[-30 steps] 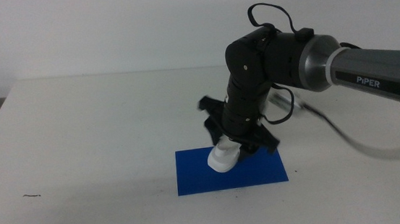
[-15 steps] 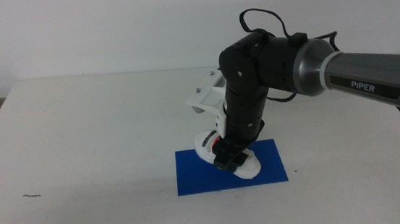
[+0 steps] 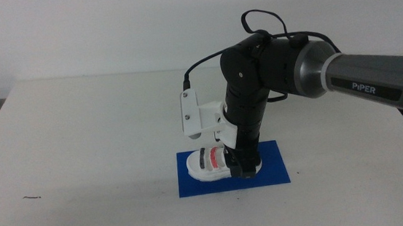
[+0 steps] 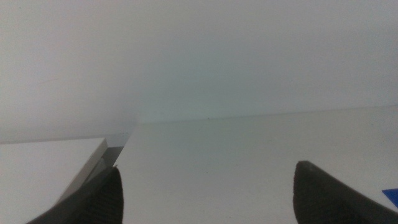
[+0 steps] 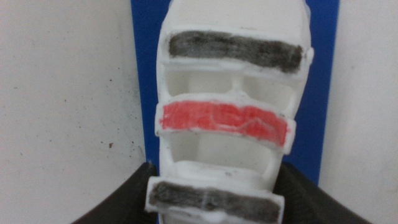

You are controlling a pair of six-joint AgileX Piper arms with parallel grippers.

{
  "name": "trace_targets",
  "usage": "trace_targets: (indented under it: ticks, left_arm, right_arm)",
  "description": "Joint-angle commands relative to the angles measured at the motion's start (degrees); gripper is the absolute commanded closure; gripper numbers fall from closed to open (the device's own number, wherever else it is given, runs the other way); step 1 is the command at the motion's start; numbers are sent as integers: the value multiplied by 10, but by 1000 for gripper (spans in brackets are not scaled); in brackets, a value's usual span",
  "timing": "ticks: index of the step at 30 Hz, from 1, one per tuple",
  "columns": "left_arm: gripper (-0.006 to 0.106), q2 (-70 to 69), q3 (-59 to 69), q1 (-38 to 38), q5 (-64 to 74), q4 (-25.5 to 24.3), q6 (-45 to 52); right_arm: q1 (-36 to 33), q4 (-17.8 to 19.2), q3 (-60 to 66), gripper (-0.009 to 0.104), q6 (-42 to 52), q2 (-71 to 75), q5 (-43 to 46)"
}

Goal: Use one arm to grab the shoe from the table and place it on the mat.

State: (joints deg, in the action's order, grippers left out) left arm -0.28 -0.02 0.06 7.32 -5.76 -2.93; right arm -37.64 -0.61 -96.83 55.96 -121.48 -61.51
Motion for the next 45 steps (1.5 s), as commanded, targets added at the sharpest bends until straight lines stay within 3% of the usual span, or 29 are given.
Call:
trace_targets:
  ticks: [1,11,14,16,21,24,29,32,36,40,45]
  left_arm:
    - [7,3,0,0,-7,2,-2]
    - [7,3,0,0,-7,2,-2]
    - [7,3,0,0,-7,2,-2]
    - [7,3,0,0,-7,2,-2]
    - [7,3,0,0,-7,2,-2]
    - [7,3,0,0,-7,2,-2]
    - [7,3,0,0,-7,2,-2]
    - [7,3,0,0,-7,2,-2]
    - [7,3,0,0,-7,2,-2]
    - [7,3,0,0,-7,2,-2]
    - [7,3,0,0,-7,2,-2]
  right_arm:
    - [0,2,-4,96,8,-6,4]
    - [0,6,-4,96,8,-23,17]
    - [0,6,-4,89,8,-23,22]
    - [0,6,-4,76,4,-23,29]
    - [0,19,-4,28,-22,-23,28]
    - [0,23,-4,14,-39,-9,28]
    - [20,37,65,13,-157,139,76]
    - [59,83,198,13,-308,283,162]
    - [161,74,402,13,-526,486,335]
    - [268,77,568,13,-545,647,418]
    - [337,70,724,13,-543,811,503]
